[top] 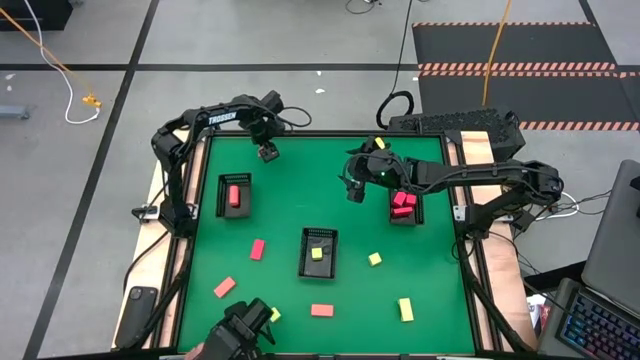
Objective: Sort & place blocks by color
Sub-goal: Put the pink block into the top left black basket
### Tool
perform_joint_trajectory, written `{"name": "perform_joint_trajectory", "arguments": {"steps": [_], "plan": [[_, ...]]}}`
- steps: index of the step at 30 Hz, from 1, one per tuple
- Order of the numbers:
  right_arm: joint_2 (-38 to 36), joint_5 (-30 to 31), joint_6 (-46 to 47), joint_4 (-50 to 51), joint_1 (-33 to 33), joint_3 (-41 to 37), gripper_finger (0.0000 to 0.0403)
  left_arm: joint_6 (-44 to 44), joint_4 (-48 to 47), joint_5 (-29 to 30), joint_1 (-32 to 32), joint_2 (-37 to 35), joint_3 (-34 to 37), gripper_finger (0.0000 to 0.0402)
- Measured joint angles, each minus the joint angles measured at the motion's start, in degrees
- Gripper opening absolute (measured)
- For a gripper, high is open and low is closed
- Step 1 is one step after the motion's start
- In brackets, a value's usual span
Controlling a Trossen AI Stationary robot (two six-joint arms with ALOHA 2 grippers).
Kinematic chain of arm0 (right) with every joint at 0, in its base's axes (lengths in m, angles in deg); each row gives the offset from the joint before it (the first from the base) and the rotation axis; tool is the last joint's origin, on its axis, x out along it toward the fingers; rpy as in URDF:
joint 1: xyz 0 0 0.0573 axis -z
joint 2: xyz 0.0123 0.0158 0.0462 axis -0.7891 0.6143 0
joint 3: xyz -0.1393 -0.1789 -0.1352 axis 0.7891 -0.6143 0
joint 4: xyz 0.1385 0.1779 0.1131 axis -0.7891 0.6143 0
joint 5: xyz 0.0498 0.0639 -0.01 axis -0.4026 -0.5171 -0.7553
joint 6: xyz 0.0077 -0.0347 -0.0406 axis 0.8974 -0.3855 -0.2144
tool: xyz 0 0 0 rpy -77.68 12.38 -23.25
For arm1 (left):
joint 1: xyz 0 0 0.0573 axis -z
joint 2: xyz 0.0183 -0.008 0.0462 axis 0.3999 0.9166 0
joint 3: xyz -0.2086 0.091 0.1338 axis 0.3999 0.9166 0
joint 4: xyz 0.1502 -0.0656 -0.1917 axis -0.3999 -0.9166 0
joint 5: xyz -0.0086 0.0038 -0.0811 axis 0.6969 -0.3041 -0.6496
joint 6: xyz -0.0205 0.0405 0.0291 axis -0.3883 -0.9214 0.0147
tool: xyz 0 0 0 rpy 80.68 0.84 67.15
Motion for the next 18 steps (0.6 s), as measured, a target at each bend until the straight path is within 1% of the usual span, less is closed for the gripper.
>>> {"name": "perform_joint_trajectory", "arguments": {"steps": [10, 18], "plan": [[0.0, 0.0, 0.9, 1.5, 0.0, 0.0, 0.0341, 0.0, 0.2, 0.2, 0.0, 0.2, 0.0, 0.0243], [0.0, 0.0, 0.9, 1.5, 0.0, 0.0, 0.0341, 0.3, -0.1, 0.6, 0.9, 3.1, -0.1, 0.0243]]}}
